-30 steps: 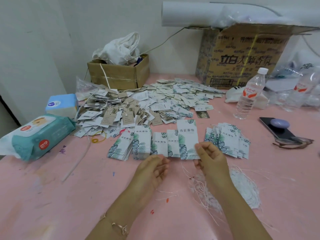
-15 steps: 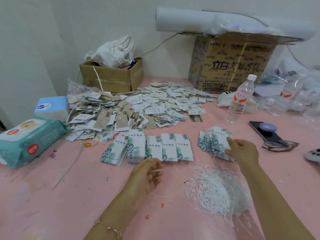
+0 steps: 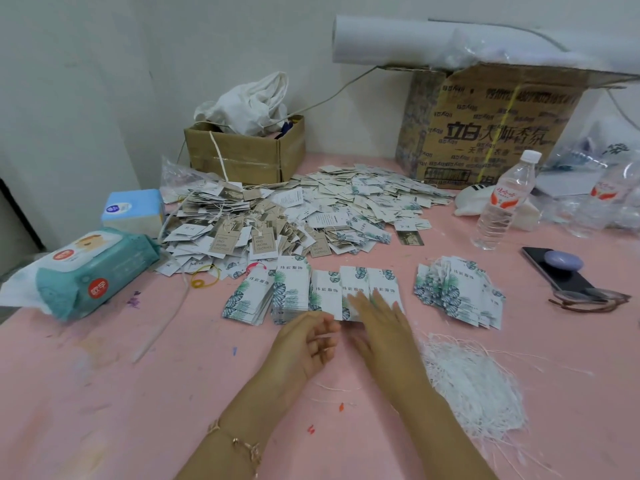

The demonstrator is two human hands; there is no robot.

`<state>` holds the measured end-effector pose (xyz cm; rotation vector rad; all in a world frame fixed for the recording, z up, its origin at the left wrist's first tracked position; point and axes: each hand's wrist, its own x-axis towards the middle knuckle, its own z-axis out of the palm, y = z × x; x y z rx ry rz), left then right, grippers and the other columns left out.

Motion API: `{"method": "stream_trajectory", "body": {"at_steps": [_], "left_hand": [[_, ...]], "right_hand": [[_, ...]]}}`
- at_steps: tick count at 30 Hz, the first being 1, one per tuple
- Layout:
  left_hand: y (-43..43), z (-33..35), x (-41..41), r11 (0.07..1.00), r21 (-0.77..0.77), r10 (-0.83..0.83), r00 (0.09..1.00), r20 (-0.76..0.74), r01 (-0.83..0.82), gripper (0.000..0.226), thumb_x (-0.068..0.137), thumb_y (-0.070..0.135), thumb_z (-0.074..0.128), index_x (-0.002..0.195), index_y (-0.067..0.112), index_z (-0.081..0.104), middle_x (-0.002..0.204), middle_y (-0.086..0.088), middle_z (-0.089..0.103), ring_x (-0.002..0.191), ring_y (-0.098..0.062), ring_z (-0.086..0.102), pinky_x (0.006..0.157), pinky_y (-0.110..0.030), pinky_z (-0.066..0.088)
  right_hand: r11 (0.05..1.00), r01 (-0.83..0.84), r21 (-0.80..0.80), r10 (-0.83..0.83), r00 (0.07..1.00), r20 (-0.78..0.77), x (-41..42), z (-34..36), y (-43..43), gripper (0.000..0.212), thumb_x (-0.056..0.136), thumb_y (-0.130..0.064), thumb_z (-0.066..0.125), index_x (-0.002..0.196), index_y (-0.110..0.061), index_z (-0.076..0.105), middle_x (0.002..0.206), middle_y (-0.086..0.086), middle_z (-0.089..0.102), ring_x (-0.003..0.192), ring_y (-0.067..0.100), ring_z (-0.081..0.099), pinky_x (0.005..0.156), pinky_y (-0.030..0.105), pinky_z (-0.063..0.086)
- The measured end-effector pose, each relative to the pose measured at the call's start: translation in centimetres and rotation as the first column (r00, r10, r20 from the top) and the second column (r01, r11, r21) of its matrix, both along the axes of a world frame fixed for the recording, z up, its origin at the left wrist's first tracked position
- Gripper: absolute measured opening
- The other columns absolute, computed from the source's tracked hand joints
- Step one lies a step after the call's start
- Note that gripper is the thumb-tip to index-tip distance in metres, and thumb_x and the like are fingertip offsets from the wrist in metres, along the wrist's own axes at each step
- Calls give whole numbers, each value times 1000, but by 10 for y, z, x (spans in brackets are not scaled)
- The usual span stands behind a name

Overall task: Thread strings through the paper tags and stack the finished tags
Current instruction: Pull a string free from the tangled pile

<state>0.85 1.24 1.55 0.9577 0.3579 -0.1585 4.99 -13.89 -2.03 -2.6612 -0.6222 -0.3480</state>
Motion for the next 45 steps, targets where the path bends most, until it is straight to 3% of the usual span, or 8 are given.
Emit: {"method": "stream_trajectory", "body": {"at_steps": [7,12,25,31,33,37,40,45], "left_hand": [[-1,-1,0,1000,12,3,1000,6,-3,13,95,6,51,88,5,61,71,-8,66,54,-13,56,50,-20,48],[0,-1,0,1000,-3,16,1000,-9,-16,19,95,6,49,82,6,63,69,-7,65,53,-13,54,49,-19,48],[-1,-4,1,996,81,-49,999,8,48,26,98,17,51,107,1,69,84,-11,72,58,-12,61,54,-20,53],[-7,0,-1,999,5,45,994,100,-46,31,85,32,60,97,6,73,96,-17,74,74,-22,72,59,-28,58],[-4,-2,-3,988,38,138,970,202,-149,23,81,27,62,89,11,76,95,-15,75,80,-21,73,65,-28,58],[4,-4,-2,921,214,226,893,389,-326,32,100,22,47,96,31,77,102,-6,76,100,-21,71,86,-36,56],[5,-4,-3,899,238,248,874,418,-368,27,102,19,45,101,22,72,99,-11,76,94,-24,73,77,-32,58],[3,-6,-1,896,221,290,884,366,-385,35,102,16,46,87,32,73,84,-9,76,71,-21,73,59,-28,57]], "right_hand": [[992,102,76,-117,966,229,-2,4,-2,42,65,-7,86,105,-13,73,103,7,74,104,27,67,99,43,44],[975,99,198,-172,901,398,-9,9,-3,38,60,1,84,93,-14,76,79,3,71,81,25,60,69,36,53],[936,144,321,-301,798,522,-13,18,-8,22,71,5,78,85,-10,73,84,-1,70,78,20,52,67,31,41],[938,-271,215,123,841,526,-17,15,4,7,78,-7,72,83,-3,70,86,6,64,83,17,57,66,32,49],[930,-278,239,159,893,420,-17,10,12,34,75,-8,77,107,-9,65,105,4,63,98,17,60,79,33,52],[978,-103,183,62,974,218,-8,2,14,65,87,-23,65,143,-31,32,148,-8,38,141,10,24,113,31,20],[998,-43,55,36,991,128,-1,-11,9,64,91,-26,58,147,-33,28,149,-18,32,146,5,-2,118,33,-4],[998,-11,55,-6,952,307,3,-7,11,39,75,-17,68,113,-27,65,103,-13,69,119,17,54,103,35,24]]}}
